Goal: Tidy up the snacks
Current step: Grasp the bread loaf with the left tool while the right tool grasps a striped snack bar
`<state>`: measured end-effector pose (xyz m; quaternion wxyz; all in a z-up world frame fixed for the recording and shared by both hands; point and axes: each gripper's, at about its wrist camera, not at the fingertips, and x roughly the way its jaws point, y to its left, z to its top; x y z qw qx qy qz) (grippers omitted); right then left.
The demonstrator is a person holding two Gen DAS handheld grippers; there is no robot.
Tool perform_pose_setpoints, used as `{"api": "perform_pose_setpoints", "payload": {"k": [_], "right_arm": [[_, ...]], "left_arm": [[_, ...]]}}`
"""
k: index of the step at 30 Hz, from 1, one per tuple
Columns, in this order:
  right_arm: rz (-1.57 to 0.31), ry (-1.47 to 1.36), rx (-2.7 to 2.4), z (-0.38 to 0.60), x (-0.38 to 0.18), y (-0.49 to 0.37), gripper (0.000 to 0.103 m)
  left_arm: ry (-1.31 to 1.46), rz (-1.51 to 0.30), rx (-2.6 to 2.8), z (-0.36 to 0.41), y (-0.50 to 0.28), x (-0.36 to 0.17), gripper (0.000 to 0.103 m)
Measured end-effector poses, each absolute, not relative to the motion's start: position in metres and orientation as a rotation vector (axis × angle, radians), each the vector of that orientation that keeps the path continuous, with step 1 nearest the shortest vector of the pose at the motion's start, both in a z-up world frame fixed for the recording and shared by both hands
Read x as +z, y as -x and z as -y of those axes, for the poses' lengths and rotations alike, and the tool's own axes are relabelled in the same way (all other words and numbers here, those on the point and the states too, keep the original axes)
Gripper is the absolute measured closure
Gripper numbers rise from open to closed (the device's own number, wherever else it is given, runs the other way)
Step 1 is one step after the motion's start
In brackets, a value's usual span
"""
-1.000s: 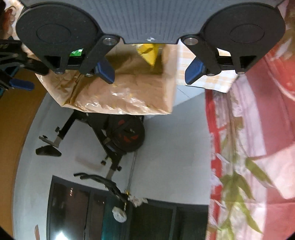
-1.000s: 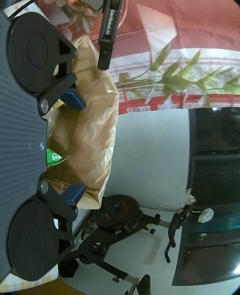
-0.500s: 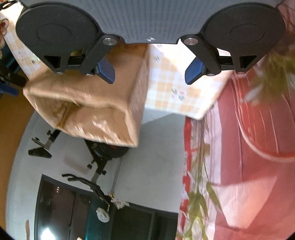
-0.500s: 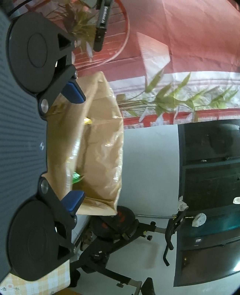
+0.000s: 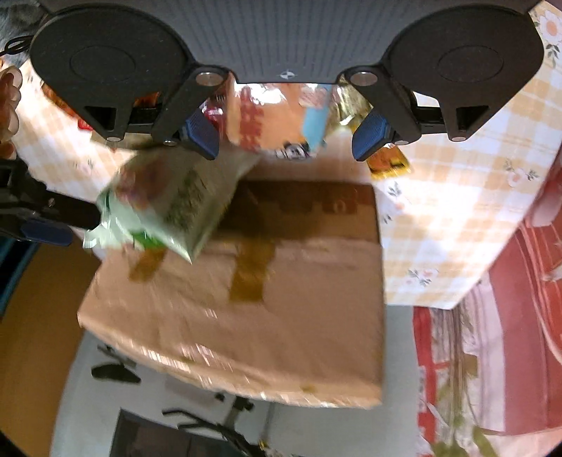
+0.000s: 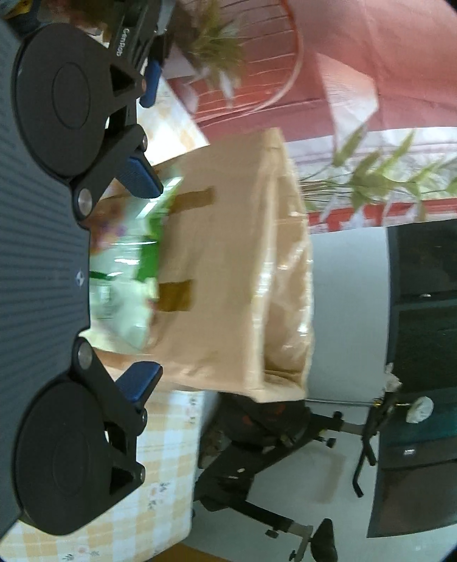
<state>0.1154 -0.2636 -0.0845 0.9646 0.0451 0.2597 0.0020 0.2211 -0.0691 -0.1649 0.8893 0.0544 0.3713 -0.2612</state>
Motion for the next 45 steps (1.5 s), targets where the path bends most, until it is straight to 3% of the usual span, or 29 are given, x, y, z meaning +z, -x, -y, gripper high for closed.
{"api": "perform_pose_setpoints", "payload": {"k": [11, 21, 25, 31, 35, 45], "right_arm": [[-0.763, -0.139, 0.084, 0.262, -0.139, -0.131, 0.012], [-0.889, -0.167, 0.101, 0.264, -0.164, -0.151, 0.037], [-0.908, -0.167, 0.104, 0.262, -0.168, -0.155, 0.040], [-0.933, -0.185, 0.096, 0.265, -0.174, -0.161, 0.048], [-0.936, -0.193, 0.097, 0.266, -0.175, -0.162, 0.059], [-0.919, -0.207, 0.132, 0.264, -0.167, -0.158, 0.061]], "left_arm": [[-0.221, -0.831, -0.536, 0.091, -0.217, -0.196, 0.017], [-0.202, -0.880, -0.501, 0.088, -0.225, -0.212, 0.017], [-0.204, -0.864, -0.521, 0.089, -0.224, -0.212, 0.026], [-0.187, -0.851, -0.522, 0.086, -0.218, -0.210, 0.029], [-0.166, -0.847, -0.504, 0.080, -0.218, -0.208, 0.029], [-0.110, -0.790, -0.478, 0.065, -0.211, -0.188, 0.029]]}}
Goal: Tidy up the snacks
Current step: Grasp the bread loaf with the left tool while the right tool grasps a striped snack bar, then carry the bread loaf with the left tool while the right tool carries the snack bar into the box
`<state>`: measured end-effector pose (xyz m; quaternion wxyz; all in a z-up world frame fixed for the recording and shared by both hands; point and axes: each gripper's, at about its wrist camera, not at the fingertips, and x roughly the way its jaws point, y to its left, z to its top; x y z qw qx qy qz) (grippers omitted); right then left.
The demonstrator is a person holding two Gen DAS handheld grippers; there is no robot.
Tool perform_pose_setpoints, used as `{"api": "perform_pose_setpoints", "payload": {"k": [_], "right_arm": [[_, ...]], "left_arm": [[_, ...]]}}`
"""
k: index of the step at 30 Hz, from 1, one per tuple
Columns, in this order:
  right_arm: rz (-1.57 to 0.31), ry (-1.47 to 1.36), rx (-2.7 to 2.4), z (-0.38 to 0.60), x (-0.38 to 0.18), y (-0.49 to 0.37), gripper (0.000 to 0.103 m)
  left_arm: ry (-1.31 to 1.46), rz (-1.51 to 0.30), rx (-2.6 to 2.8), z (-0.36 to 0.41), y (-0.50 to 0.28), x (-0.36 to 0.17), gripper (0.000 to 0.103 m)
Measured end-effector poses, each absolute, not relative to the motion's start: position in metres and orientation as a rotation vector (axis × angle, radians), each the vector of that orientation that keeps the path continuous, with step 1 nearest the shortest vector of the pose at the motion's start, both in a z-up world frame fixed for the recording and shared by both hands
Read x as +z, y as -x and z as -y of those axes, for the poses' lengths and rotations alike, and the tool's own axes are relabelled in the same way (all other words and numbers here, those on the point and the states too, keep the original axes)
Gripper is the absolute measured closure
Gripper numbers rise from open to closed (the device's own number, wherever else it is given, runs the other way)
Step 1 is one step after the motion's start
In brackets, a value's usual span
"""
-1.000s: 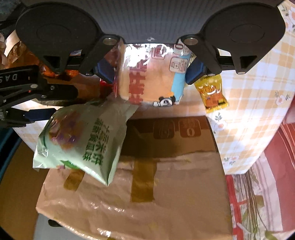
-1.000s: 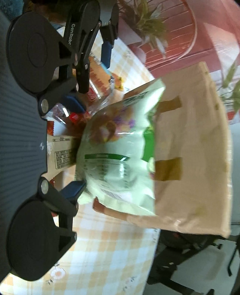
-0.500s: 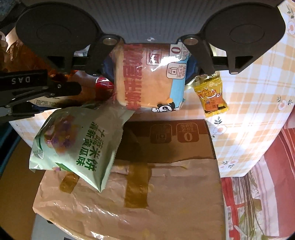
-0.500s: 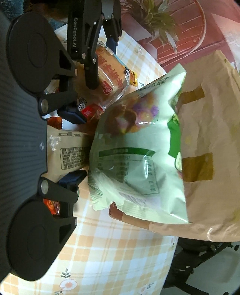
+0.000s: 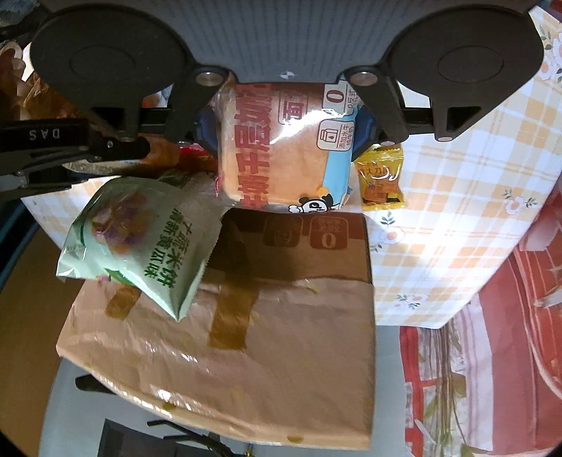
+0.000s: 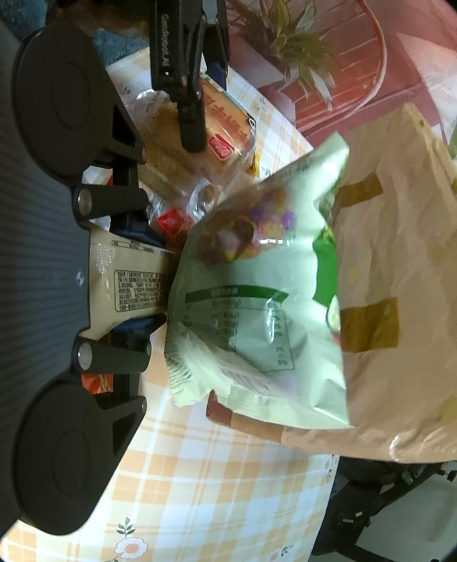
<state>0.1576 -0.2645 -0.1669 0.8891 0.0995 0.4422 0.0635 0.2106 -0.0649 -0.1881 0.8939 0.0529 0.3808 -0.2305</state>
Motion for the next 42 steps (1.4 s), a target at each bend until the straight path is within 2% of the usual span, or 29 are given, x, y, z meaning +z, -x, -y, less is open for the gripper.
{"api": "perform_pose_setpoints", "payload": {"k": [22, 28, 32, 36, 42], "right_arm": [[-0.809, -0.216, 0.347, 0.238, -0.122, -0.152, 0.063], [-0.928, -0.104, 0.344, 0.221, -0.141, -0.160, 0.063], [-0.993, -0.058, 0.360, 0.212, -0.151, -0.164, 0.059], [-0.999, -0.020, 0.372, 0.210, -0.149, -0.167, 0.046], [-1.047, 0.023, 0.401, 0.211, -0.150, -0.171, 0.046]], "left_arm": [[-0.035, -0.712, -0.396, 0.038, -0.200, -0.154, 0.029], [-0.040, -0.723, -0.400, 0.038, -0.200, -0.158, 0.029], [-0.041, -0.729, -0.405, 0.037, -0.201, -0.158, 0.029], [-0.041, -0.740, -0.405, 0.036, -0.200, -0.161, 0.029], [-0.038, -0.747, -0.412, 0.037, -0.201, -0.163, 0.029]]}}
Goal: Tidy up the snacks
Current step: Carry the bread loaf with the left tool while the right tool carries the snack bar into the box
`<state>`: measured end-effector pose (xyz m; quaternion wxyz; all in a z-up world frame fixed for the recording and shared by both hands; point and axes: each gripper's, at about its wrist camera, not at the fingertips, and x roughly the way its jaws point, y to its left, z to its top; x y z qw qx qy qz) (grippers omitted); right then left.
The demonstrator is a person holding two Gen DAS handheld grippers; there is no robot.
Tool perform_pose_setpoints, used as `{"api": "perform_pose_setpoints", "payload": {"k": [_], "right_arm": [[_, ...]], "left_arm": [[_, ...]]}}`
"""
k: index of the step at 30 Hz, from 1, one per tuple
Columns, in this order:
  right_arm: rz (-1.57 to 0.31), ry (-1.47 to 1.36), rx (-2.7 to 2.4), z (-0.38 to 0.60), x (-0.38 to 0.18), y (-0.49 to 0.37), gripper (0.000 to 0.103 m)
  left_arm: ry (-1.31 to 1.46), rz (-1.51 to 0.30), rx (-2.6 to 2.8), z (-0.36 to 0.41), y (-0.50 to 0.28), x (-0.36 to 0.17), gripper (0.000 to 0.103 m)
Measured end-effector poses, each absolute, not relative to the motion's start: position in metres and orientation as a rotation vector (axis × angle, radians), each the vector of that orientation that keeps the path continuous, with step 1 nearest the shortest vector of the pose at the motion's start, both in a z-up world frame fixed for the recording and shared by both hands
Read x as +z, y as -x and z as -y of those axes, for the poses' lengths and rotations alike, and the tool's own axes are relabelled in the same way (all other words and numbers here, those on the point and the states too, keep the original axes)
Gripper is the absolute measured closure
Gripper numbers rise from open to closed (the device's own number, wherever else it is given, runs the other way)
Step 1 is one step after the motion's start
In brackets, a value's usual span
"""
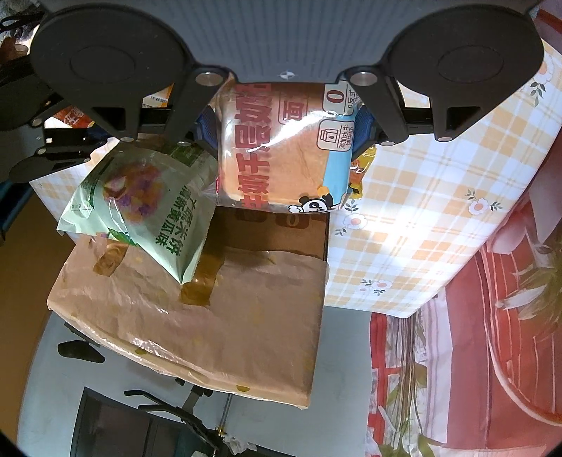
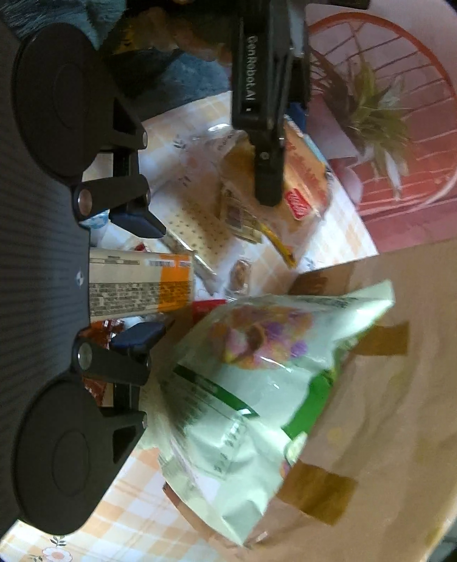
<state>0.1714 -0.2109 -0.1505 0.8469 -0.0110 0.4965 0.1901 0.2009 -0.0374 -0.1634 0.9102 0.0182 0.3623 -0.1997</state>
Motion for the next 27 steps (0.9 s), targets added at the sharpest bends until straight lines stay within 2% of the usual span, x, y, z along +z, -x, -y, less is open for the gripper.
{"api": "perform_pose_setpoints", "payload": {"k": [5, 7, 8, 18, 27], "right_arm": [[-1.066, 0.000, 0.403, 0.209, -0.163, -0.174, 0.051], [-1.070, -0.006, 0.395, 0.209, -0.166, -0.175, 0.062], [-1.067, -0.008, 0.392, 0.210, -0.166, -0.175, 0.063], [-0.852, -0.061, 0.549, 0.212, -0.123, -0.162, 0.064], [-0.581, -0.083, 0.558, 0.222, -0.067, -0.158, 0.064]], "left_arm": [[-0.041, -0.760, -0.415, 0.038, -0.201, -0.166, 0.029], [-0.042, -0.762, -0.415, 0.038, -0.201, -0.166, 0.029], [-0.041, -0.758, -0.414, 0.037, -0.201, -0.166, 0.029], [0.033, -0.679, -0.321, 0.013, -0.205, -0.143, 0.029], [0.040, -0.558, -0.323, 0.012, -0.210, -0.096, 0.029]]}}
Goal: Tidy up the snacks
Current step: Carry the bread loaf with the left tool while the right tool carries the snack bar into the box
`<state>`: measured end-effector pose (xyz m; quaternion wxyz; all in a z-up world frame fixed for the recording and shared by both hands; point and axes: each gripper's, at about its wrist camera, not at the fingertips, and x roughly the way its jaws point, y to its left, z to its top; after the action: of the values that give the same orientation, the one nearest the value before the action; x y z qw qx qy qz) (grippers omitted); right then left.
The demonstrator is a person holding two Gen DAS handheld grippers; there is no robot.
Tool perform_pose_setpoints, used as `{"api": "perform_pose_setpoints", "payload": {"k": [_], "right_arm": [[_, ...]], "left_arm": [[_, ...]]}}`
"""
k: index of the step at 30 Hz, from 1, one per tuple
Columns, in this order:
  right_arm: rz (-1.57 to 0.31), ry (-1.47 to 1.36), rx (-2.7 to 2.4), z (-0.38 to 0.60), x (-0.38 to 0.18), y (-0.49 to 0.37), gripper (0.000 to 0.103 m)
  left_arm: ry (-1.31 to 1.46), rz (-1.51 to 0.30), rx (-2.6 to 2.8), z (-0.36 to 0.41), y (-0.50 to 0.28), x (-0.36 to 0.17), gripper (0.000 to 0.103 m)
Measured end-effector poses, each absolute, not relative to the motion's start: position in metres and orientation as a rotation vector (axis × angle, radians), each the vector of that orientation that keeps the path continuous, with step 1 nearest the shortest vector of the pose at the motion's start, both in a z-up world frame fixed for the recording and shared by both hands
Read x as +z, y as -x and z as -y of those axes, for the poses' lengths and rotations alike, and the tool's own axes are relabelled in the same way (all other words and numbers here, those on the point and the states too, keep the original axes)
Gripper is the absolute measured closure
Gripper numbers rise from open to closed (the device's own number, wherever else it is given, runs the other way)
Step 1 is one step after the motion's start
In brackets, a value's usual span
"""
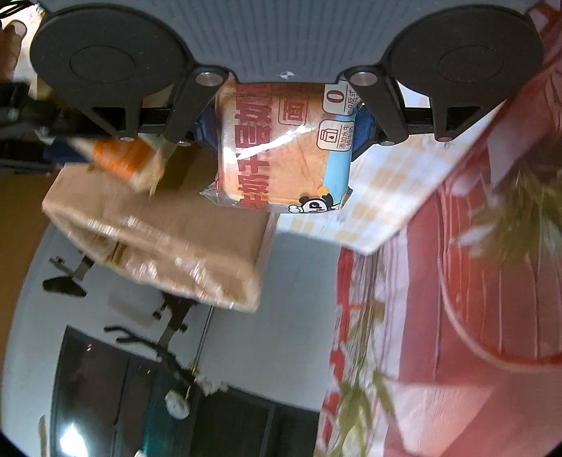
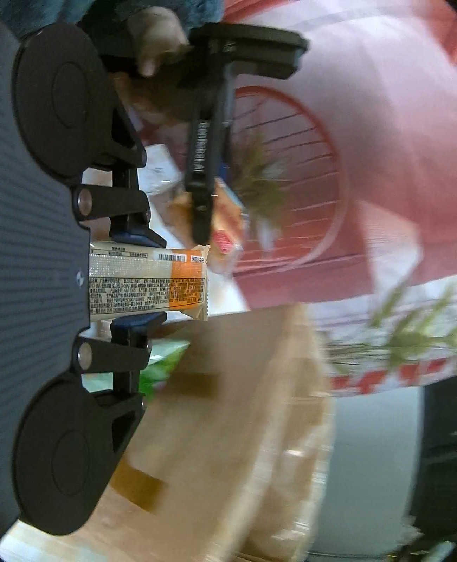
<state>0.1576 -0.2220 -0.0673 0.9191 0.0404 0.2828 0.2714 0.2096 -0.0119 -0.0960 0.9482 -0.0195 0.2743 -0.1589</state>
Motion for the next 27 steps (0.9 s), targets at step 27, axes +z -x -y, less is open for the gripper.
{"api": "perform_pose_setpoints", "payload": {"k": [27], "right_arm": [[-0.549, -0.083, 0.011, 0.306, -0.034, -0.270, 0.064]], "left_arm": [[-0.098, -0.605, -0.532, 0.159, -0.350, -0.057, 0.029]]}}
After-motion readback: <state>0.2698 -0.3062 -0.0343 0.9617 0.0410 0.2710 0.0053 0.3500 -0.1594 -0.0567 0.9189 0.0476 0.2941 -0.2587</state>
